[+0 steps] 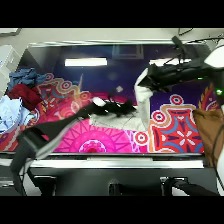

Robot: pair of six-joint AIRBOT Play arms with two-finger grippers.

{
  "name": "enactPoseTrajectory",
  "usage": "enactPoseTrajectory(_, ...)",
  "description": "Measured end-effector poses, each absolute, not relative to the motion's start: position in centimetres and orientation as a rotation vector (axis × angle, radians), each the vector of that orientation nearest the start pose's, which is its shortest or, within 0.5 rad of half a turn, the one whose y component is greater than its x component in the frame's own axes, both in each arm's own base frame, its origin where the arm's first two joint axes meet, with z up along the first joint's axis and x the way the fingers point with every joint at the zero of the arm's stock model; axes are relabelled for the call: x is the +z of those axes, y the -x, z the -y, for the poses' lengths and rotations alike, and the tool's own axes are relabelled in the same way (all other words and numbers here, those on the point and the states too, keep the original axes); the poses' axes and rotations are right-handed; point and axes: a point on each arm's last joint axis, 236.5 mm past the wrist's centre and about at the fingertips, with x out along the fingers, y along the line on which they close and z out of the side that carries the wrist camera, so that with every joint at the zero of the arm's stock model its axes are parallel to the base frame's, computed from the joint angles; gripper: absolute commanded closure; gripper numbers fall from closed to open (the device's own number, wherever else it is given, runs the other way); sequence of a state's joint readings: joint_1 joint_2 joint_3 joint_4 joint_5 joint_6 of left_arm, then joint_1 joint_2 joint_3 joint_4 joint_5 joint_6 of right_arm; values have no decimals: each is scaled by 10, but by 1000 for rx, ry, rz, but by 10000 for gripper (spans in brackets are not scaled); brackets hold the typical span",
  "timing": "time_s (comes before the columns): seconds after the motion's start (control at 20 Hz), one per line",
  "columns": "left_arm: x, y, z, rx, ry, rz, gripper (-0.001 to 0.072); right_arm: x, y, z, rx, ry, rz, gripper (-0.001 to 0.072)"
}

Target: Fold the clothes and pants, and hang the long-sleeved shirts on hangers.

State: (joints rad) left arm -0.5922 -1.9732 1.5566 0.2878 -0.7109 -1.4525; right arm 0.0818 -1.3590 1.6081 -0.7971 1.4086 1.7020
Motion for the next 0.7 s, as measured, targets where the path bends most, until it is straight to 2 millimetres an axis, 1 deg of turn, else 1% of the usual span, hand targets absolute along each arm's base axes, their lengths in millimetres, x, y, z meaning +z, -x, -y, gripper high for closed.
enactPoseTrajectory(0.05,-34,-433,424,-715,836,-1275,668,178,-397,-209,629,-636,-1185,671)
enactPoseTrajectory(0.15,-15,-464,340,-648,685,-1236,667,156,-406,-241,675,-653,-1218,671)
enactPoseTrajectory(0.2,-2,-475,293,-598,618,-1218,667,142,-409,-259,692,-659,-1241,671)
enactPoseTrajectory(0.25,12,-482,250,-548,566,-1198,666,125,-412,-279,706,-664,-1262,670)
enactPoseTrajectory(0.3,29,-485,210,-498,534,-1179,666,108,-414,-298,713,-669,-1288,670)
enactPoseTrajectory(0.35,49,-486,172,-448,505,-1148,666,86,-414,-319,718,-674,-1317,639)
enactPoseTrajectory(0.4,69,-483,140,-405,481,-1120,666,65,-413,-339,716,-685,-1347,463)
enactPoseTrajectory(0.45,89,-478,114,-371,465,-1087,666,41,-411,-360,709,-708,-1384,176)
enactPoseTrajectory(0.5,107,-472,97,-347,448,-1056,666,19,-408,-378,699,-733,-1420,18)
enactPoseTrajectory(0.55,122,-466,83,-329,428,-1030,666,1,-404,-392,694,-763,-1451,17)
enactPoseTrajectory(0.6,137,-460,73,-315,414,-1000,665,-12,-403,-402,686,-799,-1475,17)
enactPoseTrajectory(0.65,149,-454,67,-306,401,-977,665,-18,-404,-405,680,-828,-1482,17)
enactPoseTrajectory(0.7,159,-449,62,-298,390,-959,665,-18,-411,-402,678,-853,-1472,17)
